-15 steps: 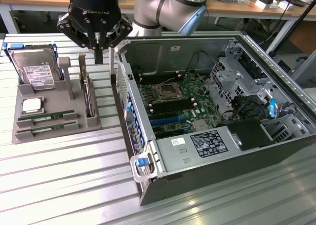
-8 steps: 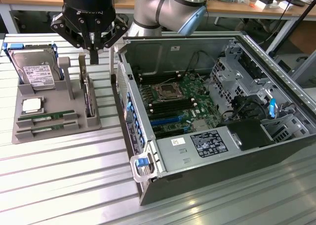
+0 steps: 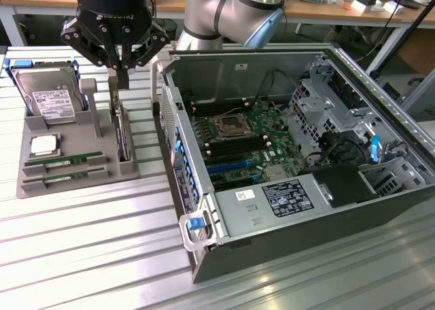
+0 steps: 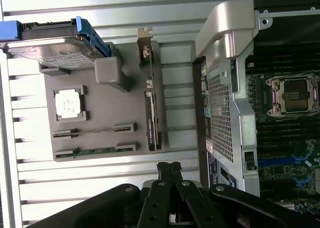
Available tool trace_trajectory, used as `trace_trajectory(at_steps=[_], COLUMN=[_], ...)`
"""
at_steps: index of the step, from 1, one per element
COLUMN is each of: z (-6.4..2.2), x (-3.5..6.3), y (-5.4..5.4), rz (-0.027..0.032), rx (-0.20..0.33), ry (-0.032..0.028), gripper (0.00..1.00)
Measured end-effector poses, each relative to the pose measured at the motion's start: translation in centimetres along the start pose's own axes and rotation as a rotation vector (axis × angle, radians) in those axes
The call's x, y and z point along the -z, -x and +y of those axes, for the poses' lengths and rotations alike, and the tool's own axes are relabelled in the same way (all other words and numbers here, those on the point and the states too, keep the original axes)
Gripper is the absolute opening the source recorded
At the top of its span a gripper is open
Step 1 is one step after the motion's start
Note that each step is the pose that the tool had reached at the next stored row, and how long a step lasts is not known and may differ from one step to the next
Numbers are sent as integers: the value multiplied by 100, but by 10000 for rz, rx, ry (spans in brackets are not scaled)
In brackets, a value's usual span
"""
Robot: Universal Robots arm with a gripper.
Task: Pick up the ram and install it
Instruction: 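Reach for the ram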
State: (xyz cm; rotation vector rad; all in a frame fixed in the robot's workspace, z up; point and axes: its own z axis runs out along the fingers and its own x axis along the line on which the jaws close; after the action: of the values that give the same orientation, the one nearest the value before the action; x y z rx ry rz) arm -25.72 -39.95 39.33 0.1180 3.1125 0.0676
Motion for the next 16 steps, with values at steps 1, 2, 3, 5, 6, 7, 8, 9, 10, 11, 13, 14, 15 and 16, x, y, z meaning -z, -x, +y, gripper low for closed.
trace_trajectory(at_steps=[1,2,3,5,6,7,8,9,10,11,13,14,15,16], z=[-1,-3,-5,-8,-10,-12,-13,-14,-17,-19,-23,-25,-26,-27], x=[0,1,2,3,3,4,5,5,6,7,9,9,9,10], y=[-16,-43,-59,-101,-129,-151,-172,-191,-227,-257,-311,-327,-339,-352], rz=[0,0,0,0,0,-1,0,0,0,0,0,0,0,0], rx=[1,0,0,0,0,0,0,0,1,0,0,0,0,0], ry=[0,0,0,0,0,0,0,0,1,0,0,0,0,0], gripper=[11,11,11,11,11,11,11,11,11,11,11,11,11,11])
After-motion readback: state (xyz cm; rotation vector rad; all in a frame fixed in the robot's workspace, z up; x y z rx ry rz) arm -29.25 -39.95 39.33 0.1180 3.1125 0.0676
